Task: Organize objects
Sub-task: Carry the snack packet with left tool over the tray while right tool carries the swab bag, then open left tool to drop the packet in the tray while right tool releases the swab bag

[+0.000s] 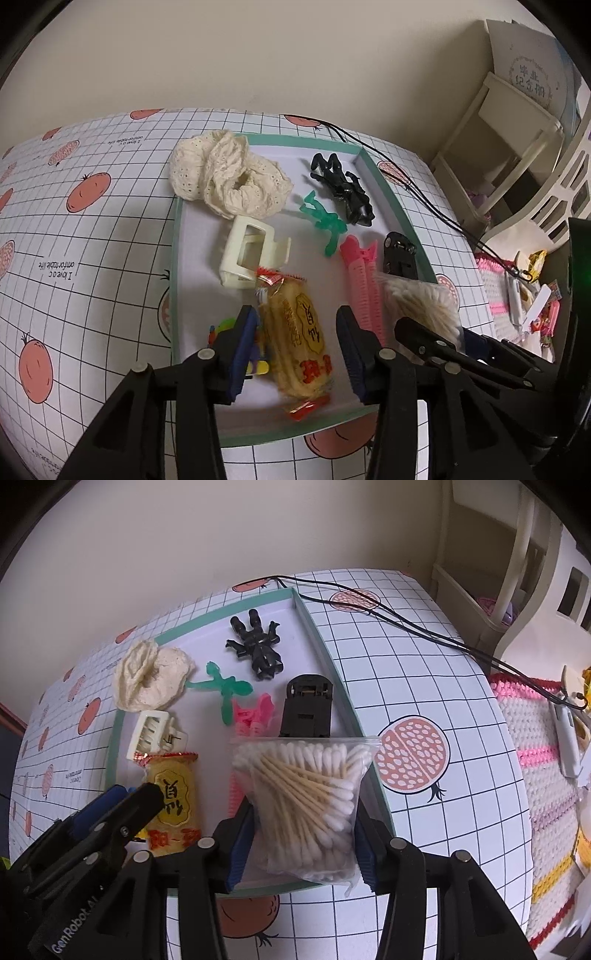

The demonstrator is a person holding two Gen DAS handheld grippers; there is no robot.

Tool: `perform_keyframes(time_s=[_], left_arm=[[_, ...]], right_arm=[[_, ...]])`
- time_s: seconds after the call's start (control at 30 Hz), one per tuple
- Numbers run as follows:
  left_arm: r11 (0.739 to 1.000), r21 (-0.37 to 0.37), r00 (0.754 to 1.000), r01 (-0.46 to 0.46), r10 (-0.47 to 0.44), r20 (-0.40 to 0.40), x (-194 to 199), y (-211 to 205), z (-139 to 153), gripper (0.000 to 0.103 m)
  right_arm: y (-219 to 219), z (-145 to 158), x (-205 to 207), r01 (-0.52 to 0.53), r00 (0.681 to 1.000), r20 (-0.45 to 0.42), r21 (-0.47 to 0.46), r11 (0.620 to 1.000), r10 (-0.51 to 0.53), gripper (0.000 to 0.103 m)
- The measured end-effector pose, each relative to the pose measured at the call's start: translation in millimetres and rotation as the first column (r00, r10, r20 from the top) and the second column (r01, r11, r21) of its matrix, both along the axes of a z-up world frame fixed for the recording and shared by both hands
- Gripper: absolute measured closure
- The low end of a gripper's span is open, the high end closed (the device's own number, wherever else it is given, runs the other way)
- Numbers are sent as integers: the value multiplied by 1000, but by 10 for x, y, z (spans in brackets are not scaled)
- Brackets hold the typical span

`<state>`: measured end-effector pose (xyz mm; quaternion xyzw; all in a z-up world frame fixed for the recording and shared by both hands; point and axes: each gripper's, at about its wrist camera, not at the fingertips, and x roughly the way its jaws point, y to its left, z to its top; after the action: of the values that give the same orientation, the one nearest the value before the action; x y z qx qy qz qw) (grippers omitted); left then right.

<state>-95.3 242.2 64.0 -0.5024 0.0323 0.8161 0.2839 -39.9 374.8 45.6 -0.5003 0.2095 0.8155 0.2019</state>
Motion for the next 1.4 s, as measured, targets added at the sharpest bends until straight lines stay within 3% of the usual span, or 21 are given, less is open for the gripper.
perform_keyframes(time_s=[0.23,0.63,1.0,1.03,1.1,1.37,1.4], left_arm=[[1000,6,1000,-10,10,-16,-7,-50,72,57],[992,27,992,-125,126,-19,-143,-369,110,57],[972,-7,971,-236,236,-22,-290,-672,54,56],[969,-13,969,-248,247,-20,-300,-698,40,55],[964,-18,964,-267,266,-16,-320,-747,10,42],[938,-49,940,-342,342,-16,-400,-939,-81,30],[936,-49,937,-349,348,-17,-415,-967,-85,22]], right_arm=[[-35,45,-9,-3,1000,-11,17,1000,4,51],[-103,129,-30,-12,999,-44,49,999,15,47],[-169,171,-75,-30,997,-73,60,998,35,36],[-175,174,-80,-31,996,-76,60,998,36,35],[-188,178,-88,-33,996,-80,61,998,38,32],[-225,167,-114,-40,996,-83,66,997,45,25],[-236,167,-120,-43,995,-83,66,997,48,22]])
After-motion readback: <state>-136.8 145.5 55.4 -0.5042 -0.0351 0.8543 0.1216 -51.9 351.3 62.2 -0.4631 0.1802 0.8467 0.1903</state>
